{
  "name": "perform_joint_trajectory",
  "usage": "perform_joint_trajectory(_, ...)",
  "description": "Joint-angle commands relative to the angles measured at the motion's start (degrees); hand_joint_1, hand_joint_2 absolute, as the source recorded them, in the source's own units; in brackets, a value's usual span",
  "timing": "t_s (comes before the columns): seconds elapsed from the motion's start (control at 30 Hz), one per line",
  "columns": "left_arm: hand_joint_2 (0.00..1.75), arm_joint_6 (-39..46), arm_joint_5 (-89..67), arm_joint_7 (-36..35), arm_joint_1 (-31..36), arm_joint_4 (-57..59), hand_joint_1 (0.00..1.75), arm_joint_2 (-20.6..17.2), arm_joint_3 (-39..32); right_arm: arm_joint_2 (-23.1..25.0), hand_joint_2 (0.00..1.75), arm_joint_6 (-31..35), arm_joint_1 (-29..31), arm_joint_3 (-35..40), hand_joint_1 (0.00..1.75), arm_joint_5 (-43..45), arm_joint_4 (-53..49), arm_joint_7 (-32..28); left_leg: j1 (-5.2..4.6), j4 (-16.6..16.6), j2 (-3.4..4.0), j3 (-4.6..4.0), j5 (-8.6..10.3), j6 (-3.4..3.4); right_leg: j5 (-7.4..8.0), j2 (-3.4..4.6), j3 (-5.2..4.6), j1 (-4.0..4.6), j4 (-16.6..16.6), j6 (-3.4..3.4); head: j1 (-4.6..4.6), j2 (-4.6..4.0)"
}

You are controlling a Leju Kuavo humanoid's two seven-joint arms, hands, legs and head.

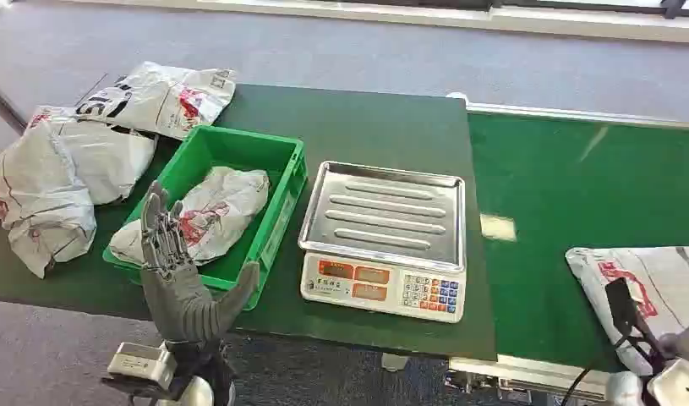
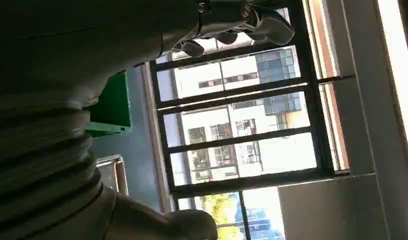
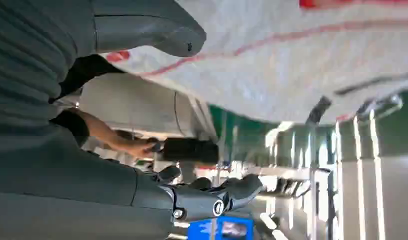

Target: Moved the parcel from conveyor to table for the left to box.

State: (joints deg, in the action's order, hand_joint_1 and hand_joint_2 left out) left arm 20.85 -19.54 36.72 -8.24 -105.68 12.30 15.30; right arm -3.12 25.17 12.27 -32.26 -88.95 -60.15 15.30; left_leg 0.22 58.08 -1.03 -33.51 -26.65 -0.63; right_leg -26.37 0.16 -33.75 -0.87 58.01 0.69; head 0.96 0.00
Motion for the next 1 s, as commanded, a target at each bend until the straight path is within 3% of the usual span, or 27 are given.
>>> perform_joint_trajectory(0.03,1.75,-0.8,-0.2,0.0,-1.1,0.3,0.00,0.7,-4.1,10.6,1.75,-2.4,-10.6,0.1,0.00,0.3,-12.1,-1.2,0.10,-0.2,0.08,0.22,-0.02,-0.07,0.00,-0.02,0.24,0.13,-0.2,-0.12,0.02,0.00)
perform_joint_trajectory(0.47,1.75,0.8,-0.3,0.6,-2.4,-1.0,0.00,1.0,-4.9,8.1,1.75,-1.3,-7.2,2.2,0.00,1.8,-6.7,-1.9,0.04,-0.4,0.47,0.38,0.03,-0.04,0.10,0.24,0.31,0.07,-0.5,-0.14,0.00,0.00)
perform_joint_trajectory(0.87,1.75,0.9,-0.5,0.6,-2.3,-1.1,0.00,1.2,-5.2,8.1,1.75,-3.1,-7.0,2.6,0.00,0.2,-7.0,0.2,0.01,-0.1,0.21,0.14,-0.06,-0.01,-0.05,0.09,0.12,0.02,-0.1,-0.07,0.02,0.00)
perform_joint_trajectory(0.97,1.75,0.9,-0.1,0.6,-3.0,-2.3,0.00,1.1,-5.5,7.4,1.75,13.3,-7.5,6.0,0.00,6.4,-11.6,-9.8,0.03,-0.2,0.33,0.18,-0.07,-0.02,-0.02,0.17,0.15,0.04,-0.1,-0.09,0.02,0.00)
perform_joint_trajectory(1.0,1.75,-0.3,0.1,0.4,-2.3,-1.7,0.00,0.7,-4.9,9.8,1.75,14.8,-8.1,2.1,0.00,4.4,-24.0,-16.4,-0.02,-0.1,0.29,0.12,-0.07,-0.02,-0.05,0.17,0.07,-0.01,0.0,-0.07,0.00,0.00)
